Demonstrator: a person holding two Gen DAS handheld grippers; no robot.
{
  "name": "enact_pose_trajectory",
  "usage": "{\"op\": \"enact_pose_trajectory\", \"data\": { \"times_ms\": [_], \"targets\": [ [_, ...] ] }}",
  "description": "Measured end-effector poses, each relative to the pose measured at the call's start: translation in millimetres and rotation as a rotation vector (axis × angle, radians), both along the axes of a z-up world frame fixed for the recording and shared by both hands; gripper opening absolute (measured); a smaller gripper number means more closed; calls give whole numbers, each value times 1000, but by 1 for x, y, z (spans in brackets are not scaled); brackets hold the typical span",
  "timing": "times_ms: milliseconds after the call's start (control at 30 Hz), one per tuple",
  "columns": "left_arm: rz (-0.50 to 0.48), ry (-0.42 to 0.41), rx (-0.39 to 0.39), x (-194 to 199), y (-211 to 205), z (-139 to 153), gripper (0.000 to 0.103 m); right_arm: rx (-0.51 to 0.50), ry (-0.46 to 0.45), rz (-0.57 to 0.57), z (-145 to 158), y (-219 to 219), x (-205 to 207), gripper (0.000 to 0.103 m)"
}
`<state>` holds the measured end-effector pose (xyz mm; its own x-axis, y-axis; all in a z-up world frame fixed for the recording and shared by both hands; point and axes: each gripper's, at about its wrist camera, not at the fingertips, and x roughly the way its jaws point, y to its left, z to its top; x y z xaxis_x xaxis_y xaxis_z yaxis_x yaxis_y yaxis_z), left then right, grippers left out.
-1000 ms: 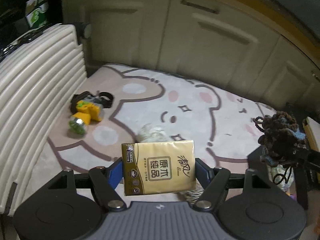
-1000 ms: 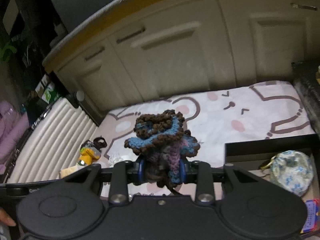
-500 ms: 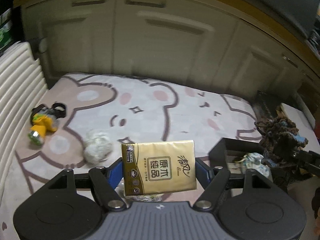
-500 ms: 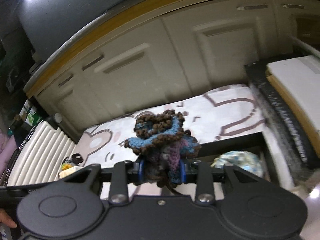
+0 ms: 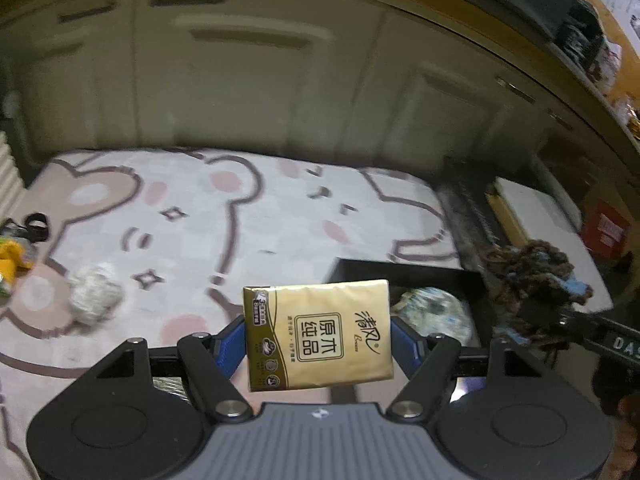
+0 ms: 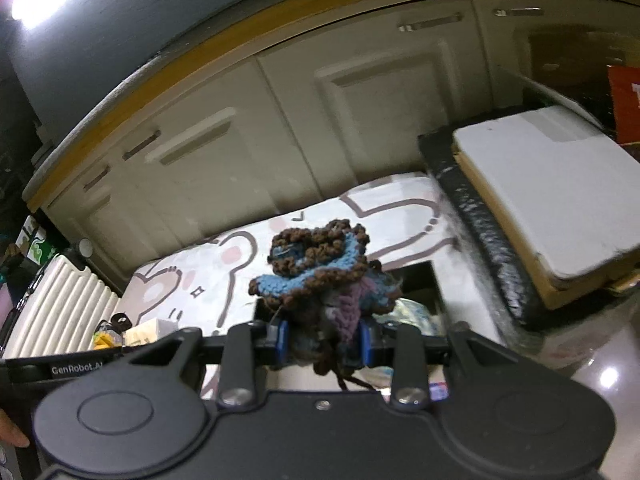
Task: Organize objects
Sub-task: 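Lower tissue pack into black box and open left tool while right tool holds yarn above box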
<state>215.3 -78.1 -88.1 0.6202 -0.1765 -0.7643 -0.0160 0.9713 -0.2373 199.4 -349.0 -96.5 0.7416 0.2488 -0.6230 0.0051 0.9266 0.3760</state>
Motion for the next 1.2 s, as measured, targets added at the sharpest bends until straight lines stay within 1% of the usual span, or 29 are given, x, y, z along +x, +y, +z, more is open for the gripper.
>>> {"op": "enact_pose_trajectory", "data": {
  "times_ms": [167, 400, 500, 600, 667, 733, 800, 833, 867, 967, 1067, 1200],
  "targets": [
    [-64, 31, -37, 1, -28, -7, 73, 4, 6, -13, -3, -12, -3, 34],
    [-111, 104, -66, 8, -55, -26, 73, 7, 22, 0, -9, -15, -2, 34],
    [-119, 133, -81, 11, -62, -33, 73, 6, 27, 8, -10, -14, 0, 34],
    [-110, 158, -60, 13, -65, -42, 73, 8, 33, 14, -12, -14, 2, 34],
    [-101, 171, -60, 15, -65, -46, 73, 8, 36, 17, -14, -13, 3, 34],
    [-107, 172, -60, 15, -64, -48, 75, 8, 39, 19, -15, -13, 4, 34],
    [-124, 176, -59, 16, -66, -48, 81, 9, 41, 17, -15, -13, 4, 34],
    [-125, 176, -60, 15, -65, -47, 87, 11, 42, 15, -16, -14, 5, 34],
    [-122, 172, -62, 14, -64, -45, 91, 14, 44, 14, -16, -14, 5, 34],
    [-114, 141, -69, 10, -58, -35, 91, 27, 51, 6, -18, -14, 8, 34],
    [-90, 113, -55, 9, -50, -28, 91, 39, 61, 9, -21, -10, 12, 34],
    [-55, 109, -28, 12, -35, -28, 90, 72, 87, 37, -31, 2, 25, 34]
  ]
}}
